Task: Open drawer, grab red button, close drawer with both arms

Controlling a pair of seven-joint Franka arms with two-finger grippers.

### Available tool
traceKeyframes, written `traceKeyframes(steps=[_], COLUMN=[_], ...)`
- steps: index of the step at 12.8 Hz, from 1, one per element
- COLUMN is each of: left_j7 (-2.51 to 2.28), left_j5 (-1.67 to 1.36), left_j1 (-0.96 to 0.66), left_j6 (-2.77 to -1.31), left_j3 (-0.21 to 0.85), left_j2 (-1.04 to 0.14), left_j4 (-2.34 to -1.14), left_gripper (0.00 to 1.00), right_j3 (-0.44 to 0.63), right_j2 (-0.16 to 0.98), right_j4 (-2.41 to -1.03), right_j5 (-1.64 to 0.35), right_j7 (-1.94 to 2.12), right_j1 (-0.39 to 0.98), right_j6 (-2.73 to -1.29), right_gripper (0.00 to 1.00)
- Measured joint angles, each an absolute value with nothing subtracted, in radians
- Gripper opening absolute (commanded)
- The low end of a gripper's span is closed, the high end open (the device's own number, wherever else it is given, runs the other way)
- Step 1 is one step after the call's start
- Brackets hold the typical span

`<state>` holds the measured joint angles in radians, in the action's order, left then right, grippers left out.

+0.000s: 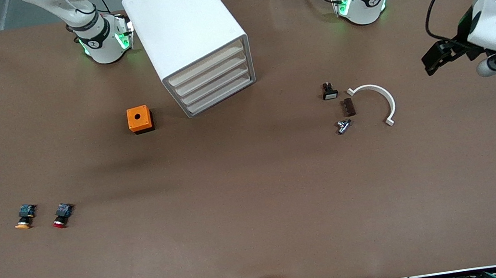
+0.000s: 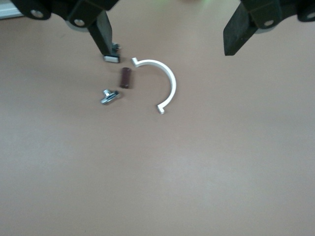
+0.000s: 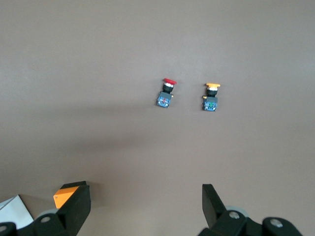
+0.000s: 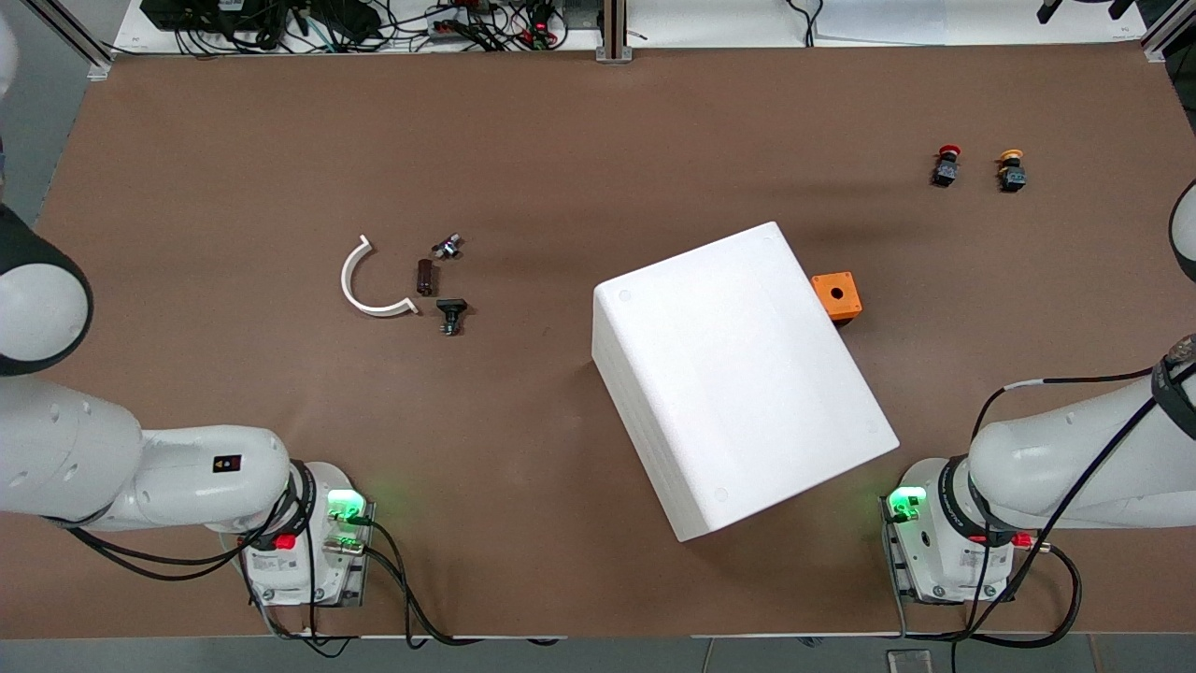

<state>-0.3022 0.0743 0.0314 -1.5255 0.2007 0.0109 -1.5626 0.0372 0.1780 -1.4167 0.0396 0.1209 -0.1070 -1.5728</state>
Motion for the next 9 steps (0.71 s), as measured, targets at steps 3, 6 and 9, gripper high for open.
traceKeyframes(steps=[3, 6, 9], left_j7=[-0.224, -0.219, -0.21], left_j5=[0.057, 0.045, 0.024], left_j1=[-0.01, -0.017, -0.02], left_j6=[-1.496, -1.463, -1.443], left_j3=[0.102, 0.106, 0.117], left_j2=[0.069, 0.08, 0.097], left_j4=[-1.603, -1.612, -1.618], left_gripper=[1.0, 1.0, 1.0], right_j3=[0.037, 0.037, 0.037], right_j2=[0.181, 0.17, 0.118], right_j4=[-1.404, -1.394, -1.412], right_j5=[0.04, 0.039, 0.019], right_j7=[0.118, 0.059, 0.039], right_j1=[-0.107, -0.107, -0.107], right_j6=[-1.552, -1.47, -1.444], right_gripper=[1.0, 1.0, 1.0])
